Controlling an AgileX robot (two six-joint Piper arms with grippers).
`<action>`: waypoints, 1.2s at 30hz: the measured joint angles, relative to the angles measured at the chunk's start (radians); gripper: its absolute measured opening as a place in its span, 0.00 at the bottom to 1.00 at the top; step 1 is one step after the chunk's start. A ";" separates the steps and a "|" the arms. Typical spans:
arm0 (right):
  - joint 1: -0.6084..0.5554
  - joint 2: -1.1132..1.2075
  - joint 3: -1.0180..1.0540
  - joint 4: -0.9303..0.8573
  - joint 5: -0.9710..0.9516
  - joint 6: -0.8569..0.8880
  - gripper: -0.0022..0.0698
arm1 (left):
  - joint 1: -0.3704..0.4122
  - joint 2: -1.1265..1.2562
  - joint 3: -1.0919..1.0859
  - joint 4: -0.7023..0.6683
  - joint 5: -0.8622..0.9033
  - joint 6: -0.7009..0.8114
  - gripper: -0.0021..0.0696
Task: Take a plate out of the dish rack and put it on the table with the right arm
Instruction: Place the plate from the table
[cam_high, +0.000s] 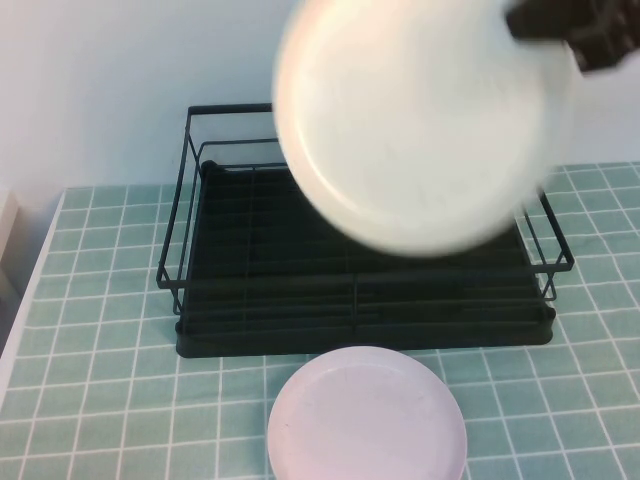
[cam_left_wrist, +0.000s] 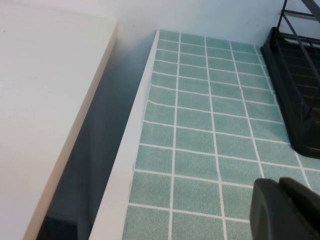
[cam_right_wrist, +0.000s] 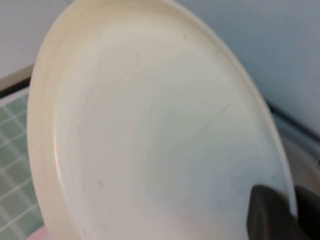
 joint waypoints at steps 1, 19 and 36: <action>0.000 -0.016 0.017 -0.031 0.043 0.051 0.10 | 0.000 0.000 0.000 0.000 0.000 0.000 0.02; 0.000 -0.117 0.755 0.445 -0.012 -0.029 0.10 | 0.000 0.000 0.000 0.000 0.000 0.000 0.02; 0.000 -0.042 0.806 0.427 -0.115 -0.073 0.10 | 0.000 0.000 0.000 0.000 0.000 0.000 0.02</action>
